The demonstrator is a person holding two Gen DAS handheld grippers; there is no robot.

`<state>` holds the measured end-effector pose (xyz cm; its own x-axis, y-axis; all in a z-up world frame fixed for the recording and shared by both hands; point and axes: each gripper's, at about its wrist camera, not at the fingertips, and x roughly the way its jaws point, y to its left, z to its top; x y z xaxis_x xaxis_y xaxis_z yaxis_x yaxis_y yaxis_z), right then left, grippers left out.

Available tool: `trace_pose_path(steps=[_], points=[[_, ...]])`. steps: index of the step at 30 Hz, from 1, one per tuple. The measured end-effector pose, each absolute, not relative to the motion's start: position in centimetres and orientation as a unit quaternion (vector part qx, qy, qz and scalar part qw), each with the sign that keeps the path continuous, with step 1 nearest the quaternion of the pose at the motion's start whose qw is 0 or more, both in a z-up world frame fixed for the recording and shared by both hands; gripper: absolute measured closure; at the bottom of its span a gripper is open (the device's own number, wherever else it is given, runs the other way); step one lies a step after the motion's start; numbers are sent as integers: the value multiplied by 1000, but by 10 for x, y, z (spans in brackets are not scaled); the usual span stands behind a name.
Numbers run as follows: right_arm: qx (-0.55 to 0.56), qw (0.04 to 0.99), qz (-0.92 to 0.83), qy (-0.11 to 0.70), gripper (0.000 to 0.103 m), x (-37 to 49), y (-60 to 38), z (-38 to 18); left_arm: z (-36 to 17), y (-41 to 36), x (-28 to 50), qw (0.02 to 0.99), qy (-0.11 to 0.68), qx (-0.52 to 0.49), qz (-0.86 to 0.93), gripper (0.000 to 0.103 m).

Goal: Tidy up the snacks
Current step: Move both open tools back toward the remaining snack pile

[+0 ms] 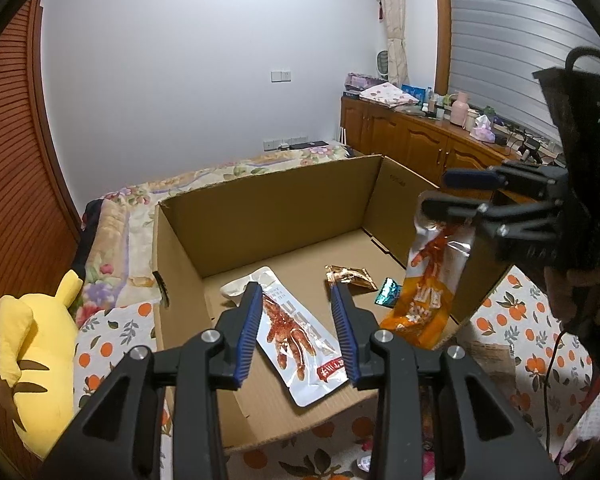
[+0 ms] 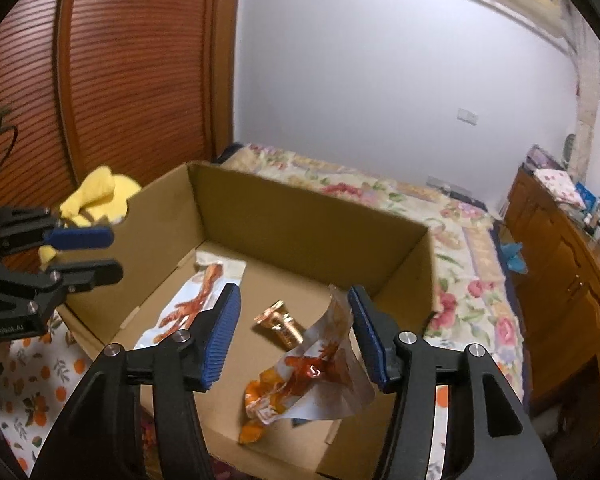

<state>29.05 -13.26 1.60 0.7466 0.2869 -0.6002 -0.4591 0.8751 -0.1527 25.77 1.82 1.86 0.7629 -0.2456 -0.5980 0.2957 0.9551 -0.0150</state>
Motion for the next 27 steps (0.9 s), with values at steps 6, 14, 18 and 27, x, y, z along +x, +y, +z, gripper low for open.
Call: trace_pose_path(steps=[6, 14, 18, 27], points=[[-135, 932, 189, 278, 43, 272, -152, 31, 23, 12, 239, 939, 309, 40, -148, 64], [-125, 934, 198, 269, 43, 222, -171, 38, 27, 2, 200, 940, 301, 39, -157, 53], [-122, 933, 209, 268, 43, 193, -176, 36, 18, -3, 183, 937, 308, 40, -162, 50], [-114, 924, 213, 297, 43, 167, -188, 3, -29, -8, 163, 923, 351, 33, -155, 44]])
